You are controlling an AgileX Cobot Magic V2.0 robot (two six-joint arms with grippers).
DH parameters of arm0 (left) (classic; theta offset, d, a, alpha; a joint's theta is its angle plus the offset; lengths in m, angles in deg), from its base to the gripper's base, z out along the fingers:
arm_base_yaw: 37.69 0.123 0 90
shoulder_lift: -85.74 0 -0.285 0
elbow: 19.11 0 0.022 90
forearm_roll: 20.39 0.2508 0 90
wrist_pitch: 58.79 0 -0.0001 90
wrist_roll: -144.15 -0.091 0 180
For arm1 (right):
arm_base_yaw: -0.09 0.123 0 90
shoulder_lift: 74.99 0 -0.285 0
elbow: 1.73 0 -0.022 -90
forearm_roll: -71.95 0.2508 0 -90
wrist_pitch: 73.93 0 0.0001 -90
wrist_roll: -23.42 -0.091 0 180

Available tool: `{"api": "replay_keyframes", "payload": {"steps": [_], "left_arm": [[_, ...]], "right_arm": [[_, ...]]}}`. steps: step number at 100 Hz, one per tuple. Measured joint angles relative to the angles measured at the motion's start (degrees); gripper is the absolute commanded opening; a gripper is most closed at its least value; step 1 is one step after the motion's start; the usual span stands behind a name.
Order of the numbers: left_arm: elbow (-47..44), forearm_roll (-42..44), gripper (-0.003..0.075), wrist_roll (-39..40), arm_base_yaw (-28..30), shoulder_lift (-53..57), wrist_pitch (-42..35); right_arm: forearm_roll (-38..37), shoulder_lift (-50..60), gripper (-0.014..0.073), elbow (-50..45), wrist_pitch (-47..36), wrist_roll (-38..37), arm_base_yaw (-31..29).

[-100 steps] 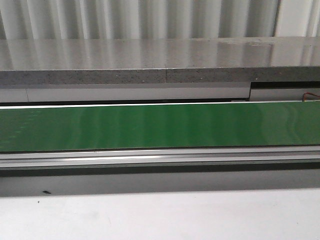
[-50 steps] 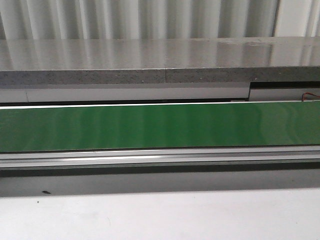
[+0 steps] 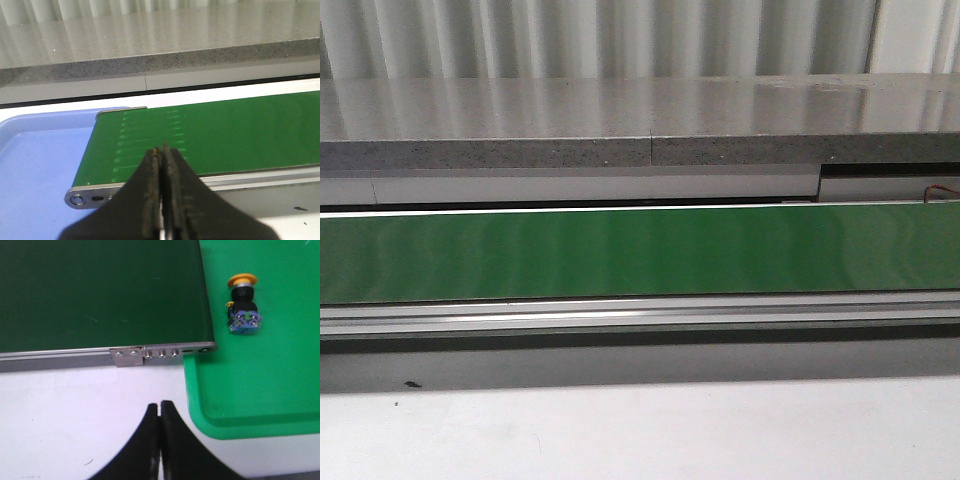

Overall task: Move button from right to left
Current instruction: 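Close the right gripper on the yellow push button and lift it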

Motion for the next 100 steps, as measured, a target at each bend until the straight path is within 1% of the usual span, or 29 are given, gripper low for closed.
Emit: {"api": "replay_keyframes", "payload": {"steps": [4, 11, 16, 18, 20, 23, 27, 30, 56, 65, 74, 100], "left_arm": [[0.0, 0.0, -0.002, 0.0, 0.0, 0.0, 0.0], [0.0, 0.0, -0.0021, 0.0, 0.0, 0.0, 0.0], [0.0, 0.0, -0.0021, 0.0, 0.0, 0.0, 0.0], [0.0, 0.0, -0.0021, 0.0, 0.0, 0.0, 0.0], [0.0, 0.0, -0.0021, 0.0, 0.0, 0.0, 0.0], [0.0, 0.0, -0.002, 0.0, 0.0, 0.0, 0.0], [0.0, 0.0, -0.0021, 0.0, 0.0, 0.0, 0.0], [0.0, 0.0, -0.0021, 0.0, 0.0, 0.0, 0.0], [0.0, 0.0, -0.0021, 0.0, 0.0, 0.0, 0.0], [0.0, 0.0, -0.0021, 0.0, 0.0, 0.0, 0.0], [0.0, 0.0, -0.0021, 0.0, 0.0, 0.0, 0.0], [0.0, 0.0, -0.0021, 0.0, 0.0, 0.0, 0.0]], "right_arm": [[0.0, -1.6, 0.0057, 0.8, 0.4, 0.0, 0.0], [0.0, -4.9, 0.0169, 2.3, 1.1, 0.0, 0.0], [0.1, -7.2, 0.0281, 3.4, 1.6, 0.0, 0.0], [0.1, -8.1, 0.0309, 3.7, 1.7, 0.0, 0.0], [0.1, -9.0, 0.0364, 4.1, 1.7, 0.0, 0.0], [0.1, -10.1, 0.0413, 4.8, 1.7, 0.0, 0.0], [0.2, -11.8, 0.0468, 5.5, 1.8, 0.0, 0.0], [0.2, -12.9, 0.0487, 6.2, 1.8, 0.0, 0.0], [0.3, -22.8, 0.0488, 12.7, 2.6, 0.0, 0.0], [0.3, -26.2, 0.0488, 15.3, 2.6, 0.0, -1.0], [0.4, -30.0, 0.0488, 18.0, 3.1, -0.1, -3.4], [0.4, -39.2, 0.0488, 24.0, 3.4, -0.1, -13.9]]}}
